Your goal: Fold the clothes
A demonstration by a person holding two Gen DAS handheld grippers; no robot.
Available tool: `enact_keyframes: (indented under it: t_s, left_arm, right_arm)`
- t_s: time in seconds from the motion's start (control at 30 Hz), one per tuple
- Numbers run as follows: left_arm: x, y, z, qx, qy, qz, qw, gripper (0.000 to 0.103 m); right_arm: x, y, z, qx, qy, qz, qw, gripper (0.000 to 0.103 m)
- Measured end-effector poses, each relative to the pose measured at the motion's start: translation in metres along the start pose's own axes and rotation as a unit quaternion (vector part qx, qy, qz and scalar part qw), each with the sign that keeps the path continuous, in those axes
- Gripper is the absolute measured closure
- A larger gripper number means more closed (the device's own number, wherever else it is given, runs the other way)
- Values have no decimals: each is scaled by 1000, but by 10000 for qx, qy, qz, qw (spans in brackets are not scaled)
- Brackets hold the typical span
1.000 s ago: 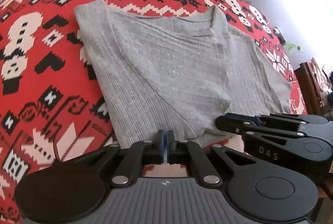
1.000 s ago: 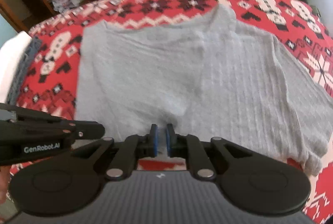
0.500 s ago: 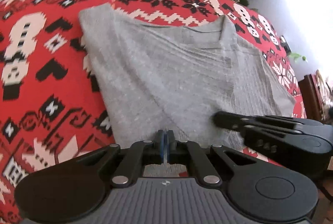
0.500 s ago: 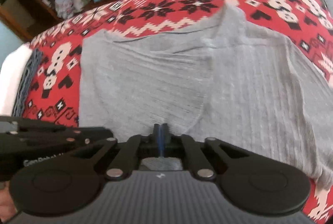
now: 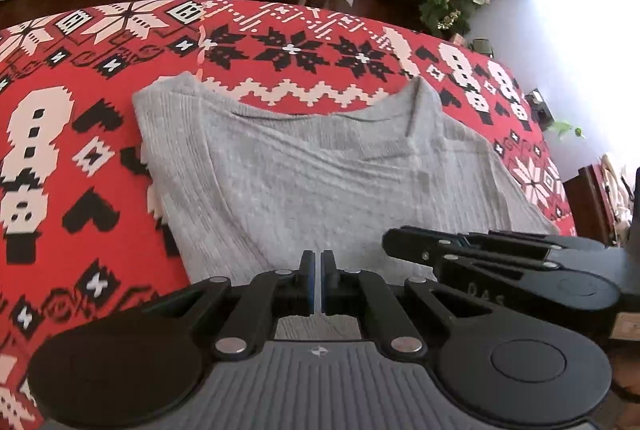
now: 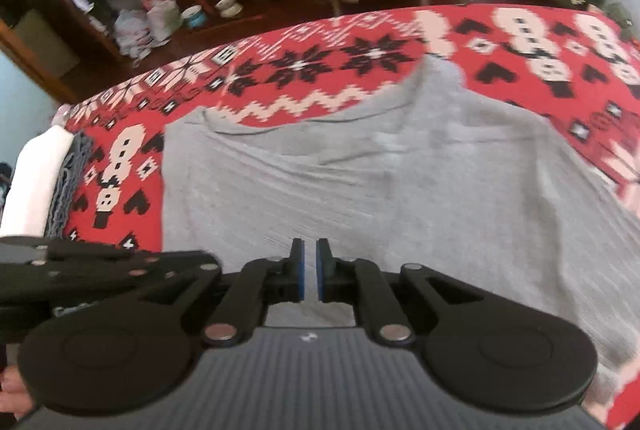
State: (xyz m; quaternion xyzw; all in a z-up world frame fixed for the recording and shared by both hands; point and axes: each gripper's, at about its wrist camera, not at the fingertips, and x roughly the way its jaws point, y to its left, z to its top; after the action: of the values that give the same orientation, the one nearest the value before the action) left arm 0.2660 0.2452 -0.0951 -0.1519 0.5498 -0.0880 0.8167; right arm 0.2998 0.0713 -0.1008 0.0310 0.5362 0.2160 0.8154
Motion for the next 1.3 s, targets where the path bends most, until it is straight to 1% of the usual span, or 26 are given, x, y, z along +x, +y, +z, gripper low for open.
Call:
enact_keyframes:
  t_s: [0.07, 0.1, 0.17, 0.2, 0.23, 0.3, 0.4, 0.5, 0.63, 0.7, 0.77, 0.9, 0.93, 0.97, 1.13, 1.2, 1.27, 1.3]
  left_arm:
    - [1, 3, 0, 18, 28, 26, 10000, 101]
    - [1, 4, 0, 28, 41, 39, 10000, 101]
    - [0, 7, 0, 33, 31, 70, 10000, 101]
    - [-1, 8, 0, 29, 6, 88, 10000, 101]
    - [-3, 10, 0, 25, -20, 107, 9999, 101]
    - [-5, 13, 2, -20, -87, 153, 9998, 101]
    - [-2, 21, 12, -85, -184, 242, 9995, 101]
    - [3, 28, 23, -118, -266, 333, 9990, 101]
    - [10, 38, 38, -162, -375, 455, 9981, 101]
    - [13, 43, 46, -184, -429, 515, 9976, 101]
    - [16, 46, 50, -211, -463, 526, 9973, 100]
    - [10, 44, 52, -155, -494, 502, 9974, 101]
    - [7, 44, 53, -158, -541, 492, 9972, 100]
    - [4, 44, 54, -163, -590, 481, 9970, 100]
    - [-3, 63, 57, -656, -687, 449, 9945, 100]
    - [-13, 72, 53, -971, -690, 439, 9919, 100]
    - [-27, 78, 42, -1275, -750, 333, 9884, 100]
    - [-30, 79, 35, -1380, -703, 285, 9875, 100]
  right_arm:
    - [8, -4, 0, 52, 32, -199, 9998, 97]
    - [8, -11, -1, 183, 14, -303, 9994, 101]
    - [3, -26, -2, 375, -60, -406, 9985, 103]
    - [-1, -31, -2, 392, -109, -504, 9979, 97]
    - [-5, -34, -2, 395, -145, -533, 9977, 95]
    - [-12, -37, 0, 393, -210, -549, 9975, 95]
    - [-13, -28, 11, 250, -307, -371, 9985, 95]
    - [1, -11, 26, 99, -327, -186, 9992, 95]
    - [30, 3, 40, 51, -183, 12, 9998, 94]
    - [40, 5, 41, -5, -123, -10, 9999, 95]
    - [43, -1, 40, 3, -145, -94, 9999, 103]
    - [34, -10, 41, 54, -232, -235, 9994, 102]
    - [31, -9, 42, 21, -274, -249, 9993, 99]
    - [28, -6, 44, -10, -300, -201, 9993, 94]
    - [32, 25, 59, -350, -293, 386, 9982, 94]
    - [40, 40, 65, -456, -280, 625, 9966, 94]
    - [46, 53, 70, -541, -255, 802, 9950, 94]
    - [49, 60, 71, -577, -238, 857, 9944, 94]
